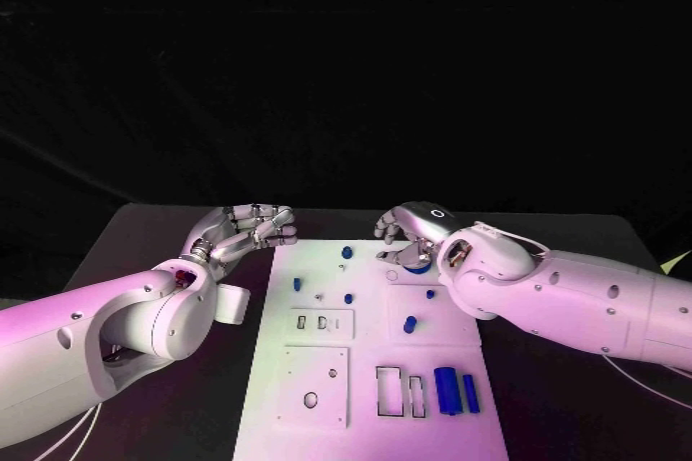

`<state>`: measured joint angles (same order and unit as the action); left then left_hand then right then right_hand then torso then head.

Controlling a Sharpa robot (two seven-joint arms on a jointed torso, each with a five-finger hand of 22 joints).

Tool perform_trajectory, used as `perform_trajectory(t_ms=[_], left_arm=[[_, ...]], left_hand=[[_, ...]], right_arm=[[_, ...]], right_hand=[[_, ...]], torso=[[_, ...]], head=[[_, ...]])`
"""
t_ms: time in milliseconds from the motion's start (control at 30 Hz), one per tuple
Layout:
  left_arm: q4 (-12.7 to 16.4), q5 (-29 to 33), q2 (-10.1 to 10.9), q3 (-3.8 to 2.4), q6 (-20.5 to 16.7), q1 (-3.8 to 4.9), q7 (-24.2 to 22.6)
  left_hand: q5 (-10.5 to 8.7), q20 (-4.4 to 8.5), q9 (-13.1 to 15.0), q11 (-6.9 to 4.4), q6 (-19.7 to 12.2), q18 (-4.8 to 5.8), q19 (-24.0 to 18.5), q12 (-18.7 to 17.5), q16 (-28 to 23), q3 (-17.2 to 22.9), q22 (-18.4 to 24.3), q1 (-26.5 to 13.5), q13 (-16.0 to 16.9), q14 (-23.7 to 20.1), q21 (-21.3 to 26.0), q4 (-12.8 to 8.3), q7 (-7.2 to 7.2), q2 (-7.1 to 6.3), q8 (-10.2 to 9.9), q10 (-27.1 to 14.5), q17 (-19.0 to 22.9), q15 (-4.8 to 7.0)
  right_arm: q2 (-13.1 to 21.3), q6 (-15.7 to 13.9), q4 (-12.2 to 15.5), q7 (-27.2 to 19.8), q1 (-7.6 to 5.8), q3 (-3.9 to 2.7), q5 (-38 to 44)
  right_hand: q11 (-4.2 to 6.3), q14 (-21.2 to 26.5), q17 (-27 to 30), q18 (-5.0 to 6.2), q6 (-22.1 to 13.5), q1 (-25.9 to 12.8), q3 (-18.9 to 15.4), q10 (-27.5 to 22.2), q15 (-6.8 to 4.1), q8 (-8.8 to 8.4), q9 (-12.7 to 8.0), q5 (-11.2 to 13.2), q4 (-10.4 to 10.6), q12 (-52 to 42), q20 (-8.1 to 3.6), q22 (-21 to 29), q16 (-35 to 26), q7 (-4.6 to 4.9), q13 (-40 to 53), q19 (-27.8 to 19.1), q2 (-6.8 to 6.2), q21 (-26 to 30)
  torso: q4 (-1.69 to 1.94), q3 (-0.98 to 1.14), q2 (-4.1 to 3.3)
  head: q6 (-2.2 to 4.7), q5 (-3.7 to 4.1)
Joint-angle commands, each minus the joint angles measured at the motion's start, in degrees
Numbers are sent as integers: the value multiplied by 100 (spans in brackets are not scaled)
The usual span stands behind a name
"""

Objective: Assemble the parts on the task board

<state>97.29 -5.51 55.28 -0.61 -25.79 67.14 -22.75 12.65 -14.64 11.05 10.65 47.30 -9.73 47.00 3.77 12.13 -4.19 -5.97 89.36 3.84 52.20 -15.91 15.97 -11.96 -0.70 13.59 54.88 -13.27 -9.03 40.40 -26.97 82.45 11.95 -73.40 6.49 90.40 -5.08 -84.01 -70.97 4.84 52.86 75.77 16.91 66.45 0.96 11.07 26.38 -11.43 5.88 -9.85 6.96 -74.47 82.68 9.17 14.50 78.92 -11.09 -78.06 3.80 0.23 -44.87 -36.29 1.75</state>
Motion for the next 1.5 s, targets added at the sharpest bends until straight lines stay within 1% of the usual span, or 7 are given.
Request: perform_trajectory(t_ms=[33,167,267,367,433,1000,1500], left_arm=[[10,12,4,-5,90,12,-25],[6,13,7,-5,99,12,-20],[-2,14,0,-5,109,12,-17],[-12,14,-7,-5,116,12,-13],[-19,14,-12,-4,121,11,-11],[-38,14,-10,-3,134,11,-2],[-42,14,-1,-3,143,11,11]], left_hand=[[-28,-26,6,3,-50,-54,4,-21,-37,-31,9,-3,-6,-44,30,-7,-99,20,-25,-61,-6,9],[-29,-27,7,-1,-51,-53,4,-21,-40,-32,10,-3,-6,-46,31,-8,-97,21,-26,-63,-7,9],[-30,-27,8,-4,-51,-53,3,-21,-45,-33,12,-2,-6,-50,32,-8,-93,21,-26,-67,-7,8],[-30,-27,8,-4,-51,-53,3,-21,-45,-33,12,-2,-6,-50,32,-8,-93,21,-26,-67,-7,8],[-30,-28,8,-6,-52,-53,3,-21,-49,-34,13,-2,-6,-56,33,-9,-91,22,-27,-70,-7,7],[-31,-29,11,-9,-51,-53,2,-20,-60,-37,16,-1,-6,-65,37,-9,-88,25,-28,-76,-9,7],[-31,-29,11,-9,-51,-53,2,-20,-60,-37,16,-1,-6,-65,37,-9,-88,25,-28,-76,-9,7]], right_arm=[[365,184,268,177,-80,-18,-877],[729,545,435,190,-144,-27,-1424],[883,777,465,251,-167,-29,-1640],[929,959,426,314,-174,-29,-1748],[916,1053,373,347,-165,-28,-1791],[579,1185,56,368,-55,-12,-1668],[444,938,-70,395,-32,-9,-1465]], right_hand=[[72,-242,-93,-97,-36,-36,169,300,-79,-49,-8,-80,50,-137,-42,-98,51,-53,108,69,-130,-75],[192,-255,-173,-173,-173,-225,29,610,-191,-47,150,-294,162,-981,-154,-421,97,-146,918,277,-413,-311],[236,-379,-776,-223,-269,-198,-183,137,-220,29,422,-291,253,-2377,-178,-626,350,-171,2300,400,-396,-450],[208,-520,-1530,-276,-409,-91,-317,433,-175,72,716,-325,441,-4960,-151,-859,621,-139,4663,552,-344,-611],[182,-582,-1824,-288,-450,-59,-368,759,-159,76,804,-338,518,-5759,-130,-911,710,-132,5367,585,-330,-645],[149,-599,-1903,-370,-479,50,-373,1271,-119,80,967,-460,676,-6802,-94,-1202,732,-106,6291,810,-270,-881],[153,-599,-1903,-387,-410,76,-225,1345,-118,94,992,-547,720,-6941,-92,-1260,732,-112,6411,854,-218,-929]], torso=[[-62,2,28],[-103,9,46],[-112,26,50],[-109,40,51],[-102,49,51],[-105,24,50],[-110,29,52]], head=[[4,17],[7,20],[-4,13],[-17,7],[-22,11],[-68,-17],[-91,-45]])
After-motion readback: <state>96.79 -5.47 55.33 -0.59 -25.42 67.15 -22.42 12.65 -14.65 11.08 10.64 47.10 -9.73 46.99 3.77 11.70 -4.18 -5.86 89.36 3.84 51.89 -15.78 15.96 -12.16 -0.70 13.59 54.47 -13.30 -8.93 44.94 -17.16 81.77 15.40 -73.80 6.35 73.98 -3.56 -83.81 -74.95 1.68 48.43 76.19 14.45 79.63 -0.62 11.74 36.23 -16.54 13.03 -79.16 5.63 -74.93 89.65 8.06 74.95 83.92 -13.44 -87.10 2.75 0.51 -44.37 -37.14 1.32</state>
